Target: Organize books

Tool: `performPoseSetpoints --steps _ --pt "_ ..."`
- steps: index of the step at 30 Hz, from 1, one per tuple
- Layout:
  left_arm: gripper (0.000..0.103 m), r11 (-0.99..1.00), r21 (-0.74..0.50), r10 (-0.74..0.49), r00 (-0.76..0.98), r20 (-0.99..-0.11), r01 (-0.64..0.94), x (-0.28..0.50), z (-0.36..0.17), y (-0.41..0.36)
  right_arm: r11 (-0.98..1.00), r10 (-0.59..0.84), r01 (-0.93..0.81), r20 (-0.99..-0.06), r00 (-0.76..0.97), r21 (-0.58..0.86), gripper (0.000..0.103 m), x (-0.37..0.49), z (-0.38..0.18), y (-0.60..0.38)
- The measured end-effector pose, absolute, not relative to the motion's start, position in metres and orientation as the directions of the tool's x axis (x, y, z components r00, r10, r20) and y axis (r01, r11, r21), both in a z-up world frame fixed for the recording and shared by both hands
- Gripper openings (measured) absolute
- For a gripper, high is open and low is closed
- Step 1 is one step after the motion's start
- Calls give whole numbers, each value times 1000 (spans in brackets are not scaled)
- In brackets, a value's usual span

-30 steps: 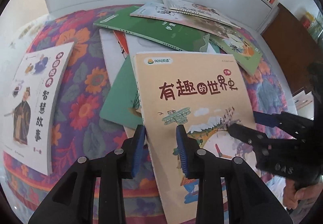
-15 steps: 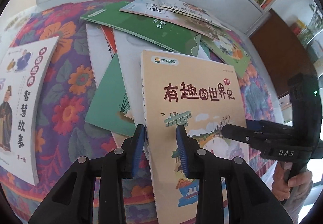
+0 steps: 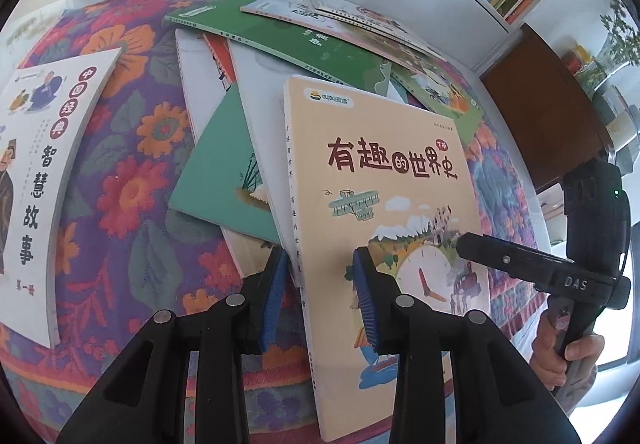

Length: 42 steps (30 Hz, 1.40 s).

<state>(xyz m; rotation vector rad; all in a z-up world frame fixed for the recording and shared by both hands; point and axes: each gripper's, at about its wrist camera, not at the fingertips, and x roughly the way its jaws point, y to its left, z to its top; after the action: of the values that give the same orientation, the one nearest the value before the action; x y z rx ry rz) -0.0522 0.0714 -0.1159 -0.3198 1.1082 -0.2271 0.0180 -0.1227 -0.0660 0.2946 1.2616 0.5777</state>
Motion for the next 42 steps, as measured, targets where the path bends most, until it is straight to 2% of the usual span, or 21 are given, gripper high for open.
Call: performPoseSetpoints --steps 11,28,33,36,40,42 --pt "32 931 -365 -340 428 -837 24 -57 -117 69 759 647 -215 -751 135 615 61 9 -69 -129" --pt "31 923 -386 -354 429 -831 14 -57 -117 72 746 664 -191 -735 140 638 61 10 -71 -135" --pt "30 909 -417 -377 434 -818 4 -58 -114 77 704 708 -226 -691 147 673 60 6 -59 -137" --pt "30 896 -444 -399 432 -809 -3 -57 -115 82 709 703 -250 -689 175 660 55 1 -50 -138" --pt "30 887 -462 -416 440 -796 3 -58 -112 83 696 717 -244 -669 195 675 39 -1 -45 -145" --pt "30 881 -473 -424 448 -787 4 -59 -110 84 700 714 -252 -667 213 668 38 -2 -41 -148"
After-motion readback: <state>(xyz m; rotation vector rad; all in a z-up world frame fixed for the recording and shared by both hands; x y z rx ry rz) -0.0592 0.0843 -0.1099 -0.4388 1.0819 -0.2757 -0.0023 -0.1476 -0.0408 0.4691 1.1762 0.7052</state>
